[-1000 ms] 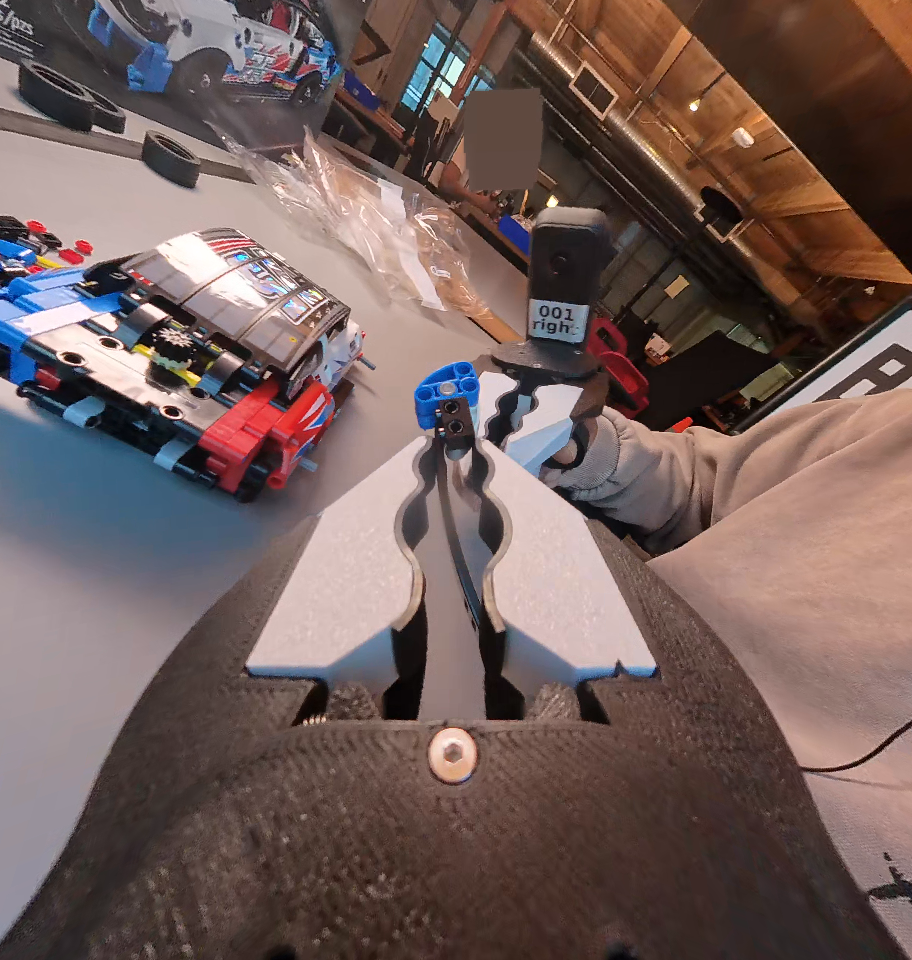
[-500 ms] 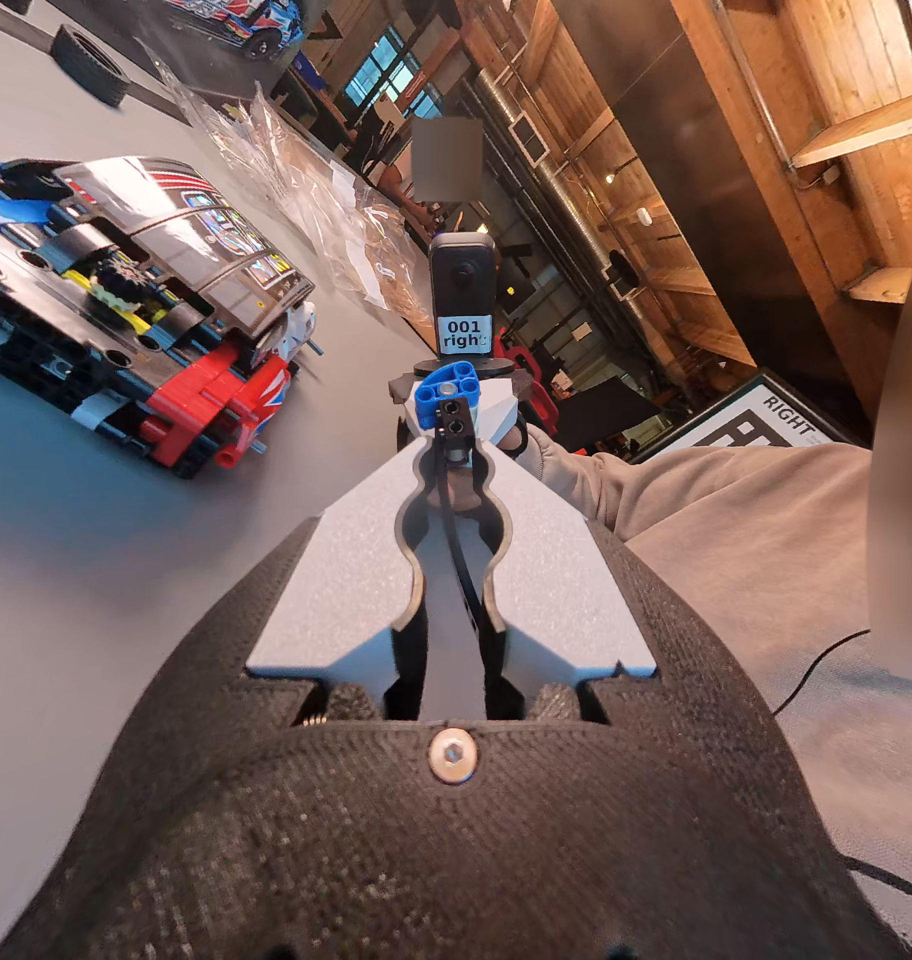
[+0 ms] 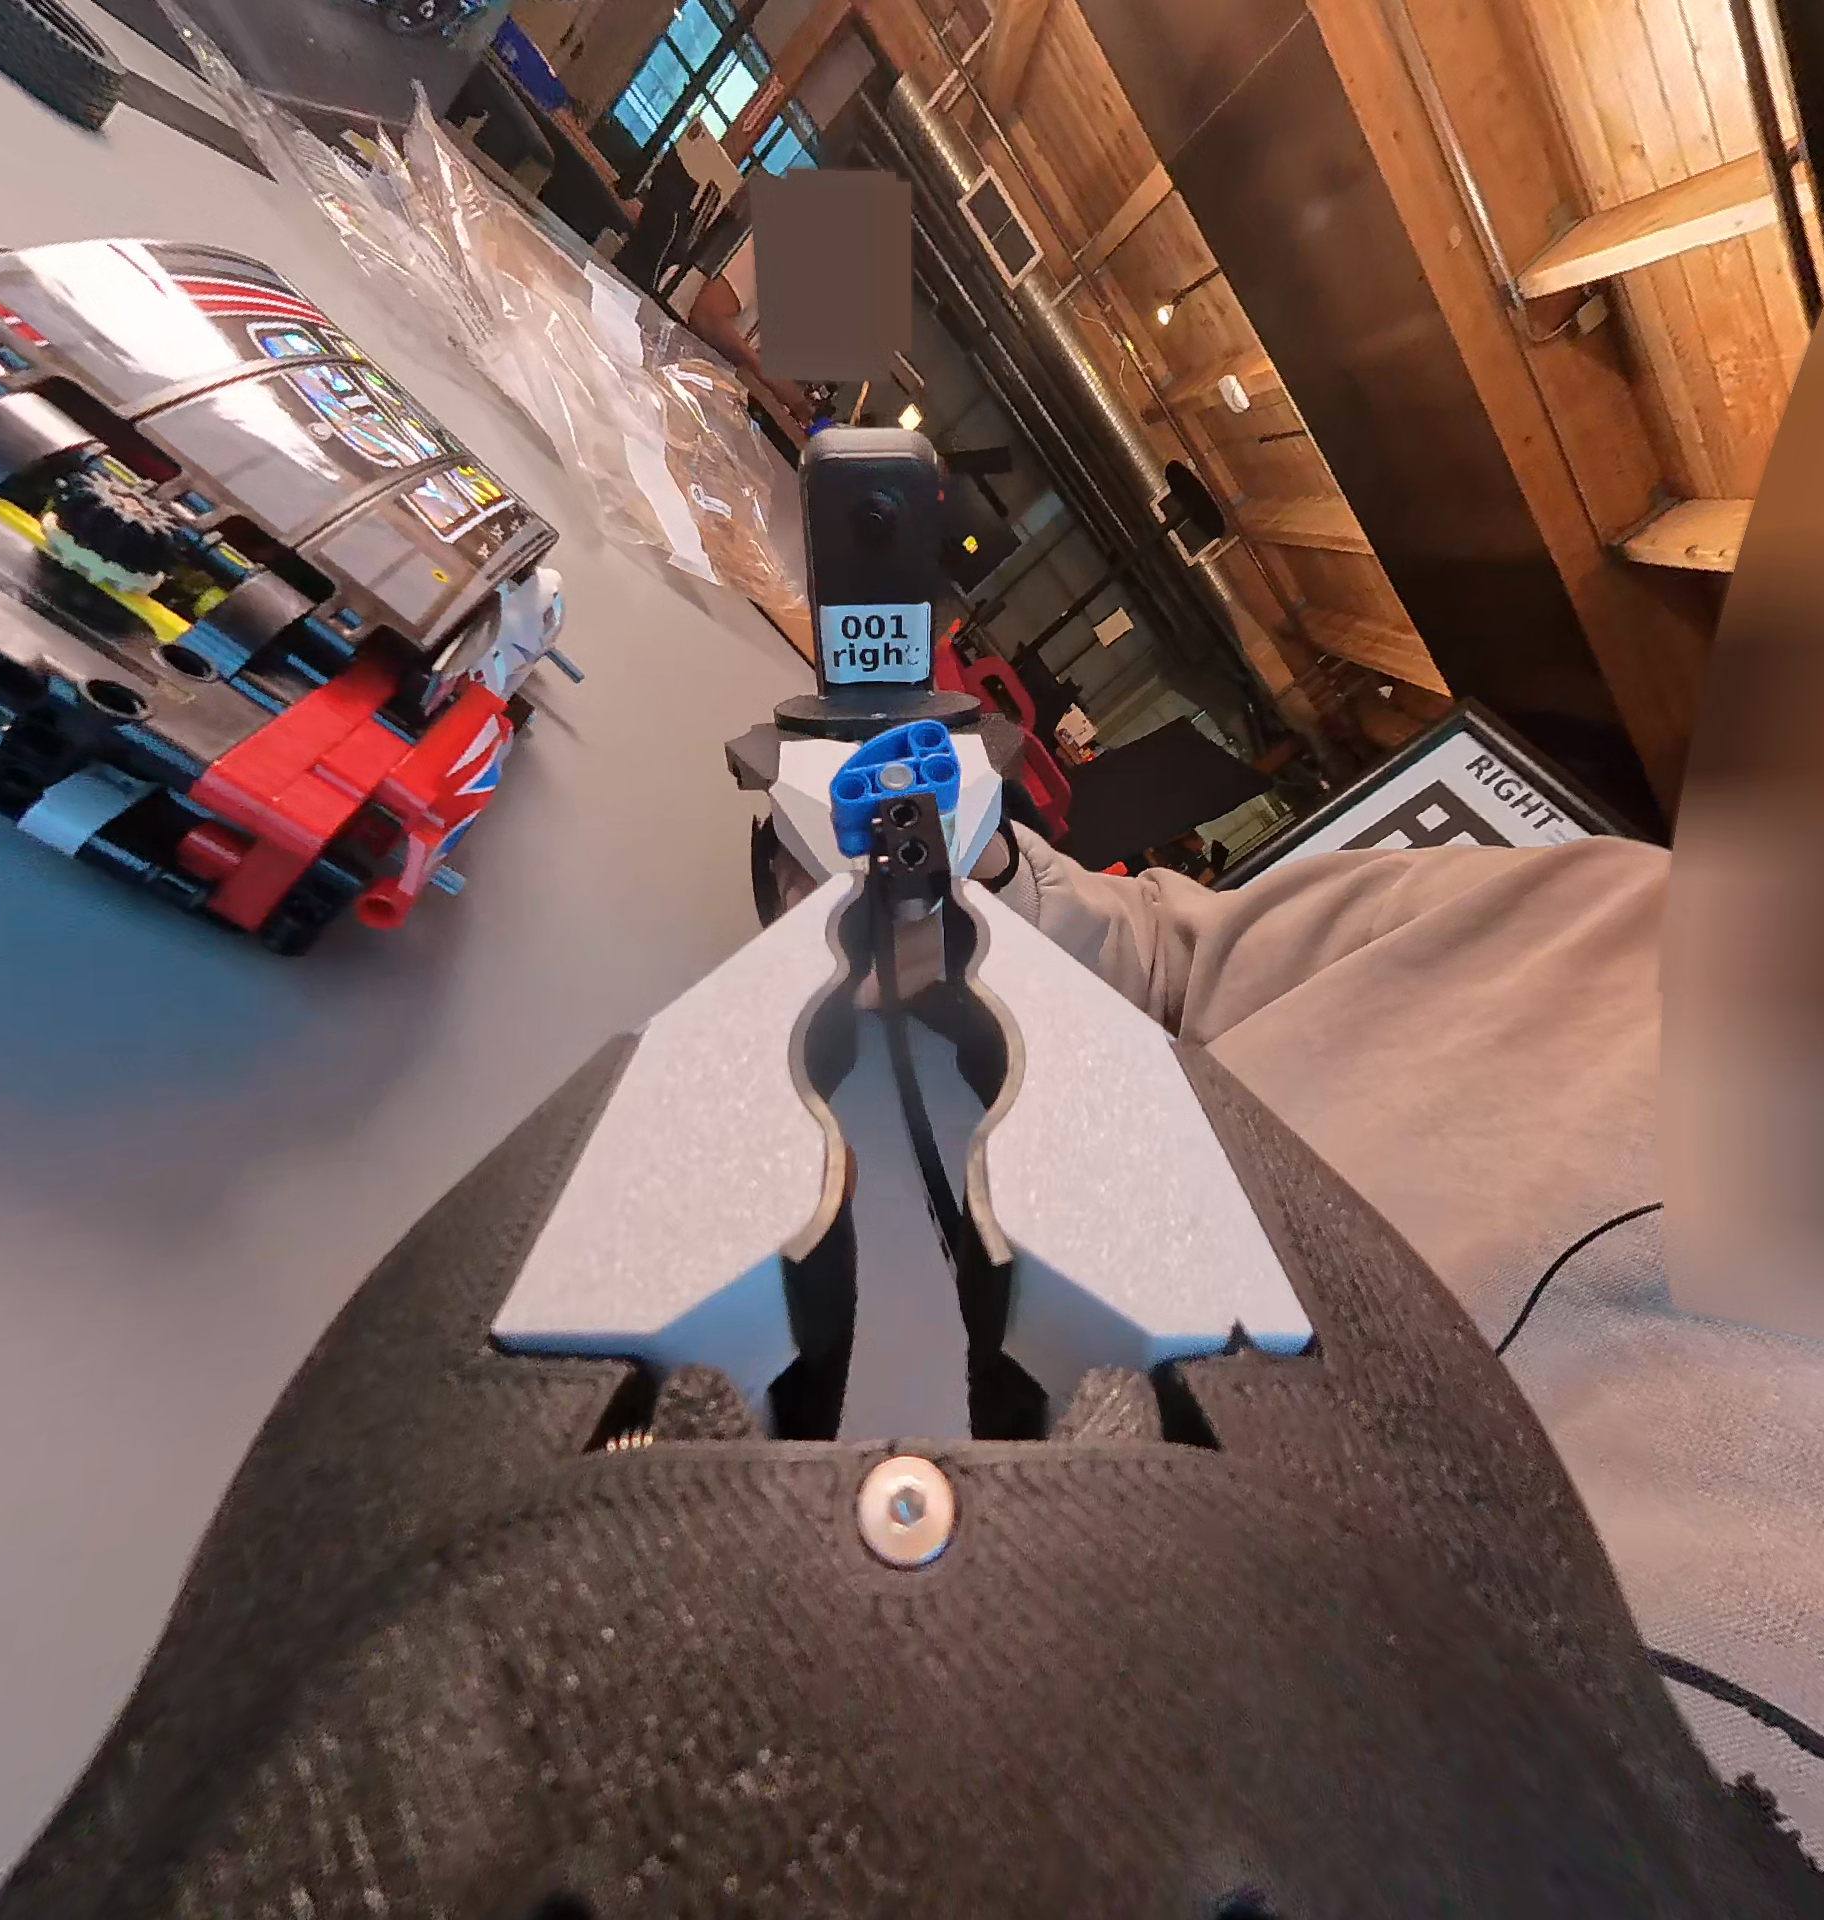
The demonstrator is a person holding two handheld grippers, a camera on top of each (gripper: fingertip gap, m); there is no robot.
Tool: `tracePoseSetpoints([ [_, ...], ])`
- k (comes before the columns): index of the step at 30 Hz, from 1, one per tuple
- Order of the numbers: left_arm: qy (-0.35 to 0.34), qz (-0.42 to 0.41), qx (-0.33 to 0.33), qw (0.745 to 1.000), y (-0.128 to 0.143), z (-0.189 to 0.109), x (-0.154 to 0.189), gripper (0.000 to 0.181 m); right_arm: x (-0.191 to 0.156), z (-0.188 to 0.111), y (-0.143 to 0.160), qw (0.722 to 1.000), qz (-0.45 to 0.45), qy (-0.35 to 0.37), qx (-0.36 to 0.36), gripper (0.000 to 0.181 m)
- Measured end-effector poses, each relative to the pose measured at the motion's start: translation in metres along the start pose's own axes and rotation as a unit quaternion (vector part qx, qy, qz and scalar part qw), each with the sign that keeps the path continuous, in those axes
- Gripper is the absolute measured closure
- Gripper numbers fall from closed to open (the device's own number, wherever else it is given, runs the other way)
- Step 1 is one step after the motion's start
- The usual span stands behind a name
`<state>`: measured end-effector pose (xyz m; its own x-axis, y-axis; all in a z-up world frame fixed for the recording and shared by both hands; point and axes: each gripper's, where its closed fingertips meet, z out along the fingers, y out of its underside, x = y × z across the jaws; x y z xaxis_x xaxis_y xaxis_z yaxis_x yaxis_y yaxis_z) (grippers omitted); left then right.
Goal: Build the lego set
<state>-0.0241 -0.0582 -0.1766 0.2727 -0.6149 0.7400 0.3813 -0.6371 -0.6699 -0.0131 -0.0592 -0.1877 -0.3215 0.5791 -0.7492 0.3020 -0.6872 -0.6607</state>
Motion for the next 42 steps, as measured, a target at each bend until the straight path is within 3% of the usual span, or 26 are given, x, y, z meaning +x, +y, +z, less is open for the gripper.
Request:
tracePoseSetpoints([
  [23, 0.007, -0.005, -0.026, 1.000, 0.010, 0.003, -0.003, 0.172, 0.002, -0.001, -0.001, 0.999, 0.008, 0.003, 0.034, 0.178],
  [27, -0.002, -0.007, -0.053, 0.999, 0.025, 0.010, -0.008, 0.180, 0.004, -0.007, -0.011, 0.998, 0.029, -0.002, 0.063, 0.179],
  [32, -0.010, 0.020, -0.048, 0.999, 0.017, 0.012, -0.007, 0.179, 0.003, -0.010, -0.016, 0.998, 0.014, 0.001, 0.064, 0.178],
  [39, 0.007, -0.014, 0.002, 1.000, 0.004, 0.010, -0.010, 0.181, 0.002, -0.008, -0.022, 0.996, 0.037, -0.009, 0.075, 0.177],
  [42, 0.001, -0.018, 0.013, 1.000, 0.002, 0.008, -0.012, 0.181, 0.001, -0.011, -0.025, 0.997, 0.008, -0.004, 0.072, 0.169],
])
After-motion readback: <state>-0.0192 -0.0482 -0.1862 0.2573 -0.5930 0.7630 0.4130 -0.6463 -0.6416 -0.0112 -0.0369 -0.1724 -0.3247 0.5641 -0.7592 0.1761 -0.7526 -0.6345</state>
